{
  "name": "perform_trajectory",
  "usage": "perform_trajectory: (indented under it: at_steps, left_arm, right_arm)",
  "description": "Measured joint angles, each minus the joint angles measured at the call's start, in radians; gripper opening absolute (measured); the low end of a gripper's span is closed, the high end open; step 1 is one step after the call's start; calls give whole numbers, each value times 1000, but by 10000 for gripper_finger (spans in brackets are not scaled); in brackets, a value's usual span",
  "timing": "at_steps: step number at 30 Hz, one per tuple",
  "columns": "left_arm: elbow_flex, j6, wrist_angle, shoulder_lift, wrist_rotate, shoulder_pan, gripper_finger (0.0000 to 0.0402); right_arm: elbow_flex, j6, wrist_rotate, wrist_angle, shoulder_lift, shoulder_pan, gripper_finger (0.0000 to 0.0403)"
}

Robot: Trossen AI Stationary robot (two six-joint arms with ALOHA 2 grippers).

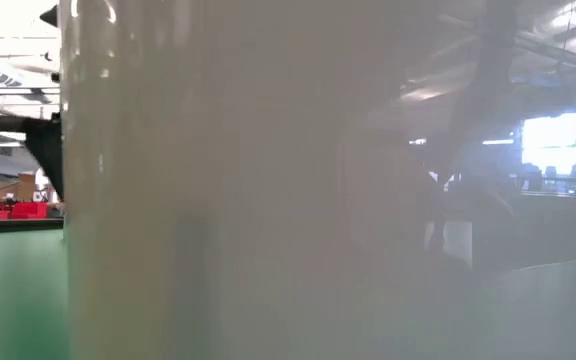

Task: Sort & place blocks by color
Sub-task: Put the bottom light blue block into the black bin

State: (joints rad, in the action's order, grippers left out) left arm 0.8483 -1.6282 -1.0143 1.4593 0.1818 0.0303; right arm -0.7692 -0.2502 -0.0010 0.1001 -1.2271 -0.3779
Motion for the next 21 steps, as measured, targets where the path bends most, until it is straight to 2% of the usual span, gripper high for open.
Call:
perform_trajectory:
  at_steps: [4, 11, 14, 18, 19, 21]
  left_arm:
    - [-70, -87, 59, -3, 0, 0, 269]
    - [-154, -115, 236, -3, -1, 0, 261]
    - [-163, -135, 245, -3, -1, 0, 227]
    - [-163, -134, 243, -3, 0, 0, 141]
    - [-162, -135, 242, -4, 0, 0, 129]
    - [-158, -130, 243, -9, 3, 0, 130]
  right_arm:
    - [40, -28, 0, -1, 0, 0, 226]
    - [80, -43, 0, 0, 0, 0, 226]
    - [88, -56, 0, 0, 0, 0, 226]
    - [90, -56, 0, 0, 0, 0, 226]
    - [90, -56, 0, 1, 0, 0, 226]
    - [90, -59, 0, 2, 0, 0, 226]
